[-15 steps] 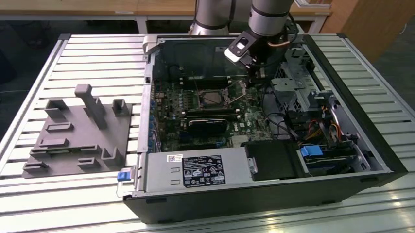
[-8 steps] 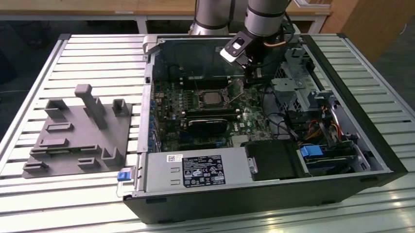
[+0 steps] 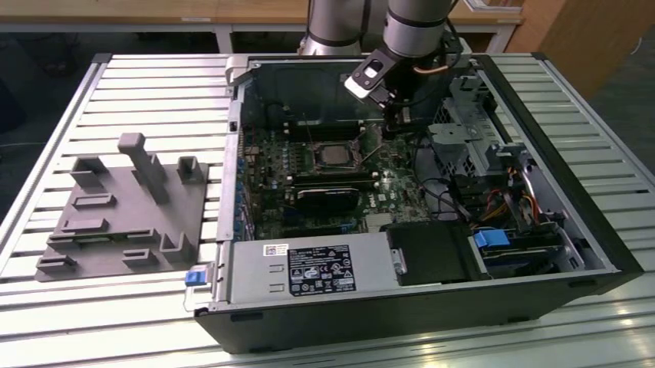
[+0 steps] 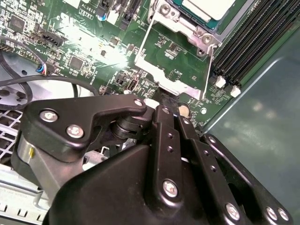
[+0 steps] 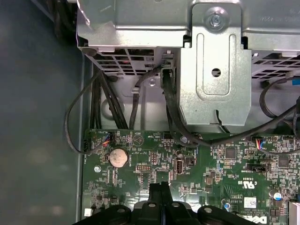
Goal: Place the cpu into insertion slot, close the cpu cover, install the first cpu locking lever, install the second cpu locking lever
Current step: 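Close the cpu cover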
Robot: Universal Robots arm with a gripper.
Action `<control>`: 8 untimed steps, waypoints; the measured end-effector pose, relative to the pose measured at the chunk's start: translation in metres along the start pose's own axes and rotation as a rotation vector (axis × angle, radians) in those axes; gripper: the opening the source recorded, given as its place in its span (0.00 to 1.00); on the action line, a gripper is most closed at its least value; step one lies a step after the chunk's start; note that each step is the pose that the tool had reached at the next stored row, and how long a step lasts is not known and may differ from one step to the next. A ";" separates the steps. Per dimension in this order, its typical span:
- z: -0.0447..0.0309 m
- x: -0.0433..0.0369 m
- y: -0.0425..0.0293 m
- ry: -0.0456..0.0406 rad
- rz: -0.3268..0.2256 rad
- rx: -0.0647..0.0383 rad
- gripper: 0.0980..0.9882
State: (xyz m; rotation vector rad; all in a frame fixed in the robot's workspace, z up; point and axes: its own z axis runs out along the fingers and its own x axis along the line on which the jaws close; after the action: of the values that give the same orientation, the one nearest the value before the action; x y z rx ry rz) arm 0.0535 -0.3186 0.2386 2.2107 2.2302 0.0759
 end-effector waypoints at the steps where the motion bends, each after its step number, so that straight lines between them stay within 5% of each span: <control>1: 0.0000 0.0000 -0.0002 0.0001 0.000 0.000 0.02; 8: -0.0001 0.0000 -0.0016 0.0000 0.000 0.000 0.02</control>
State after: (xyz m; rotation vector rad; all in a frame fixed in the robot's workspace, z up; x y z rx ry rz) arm 0.0519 -0.3186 0.2386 2.2108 2.2302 0.0759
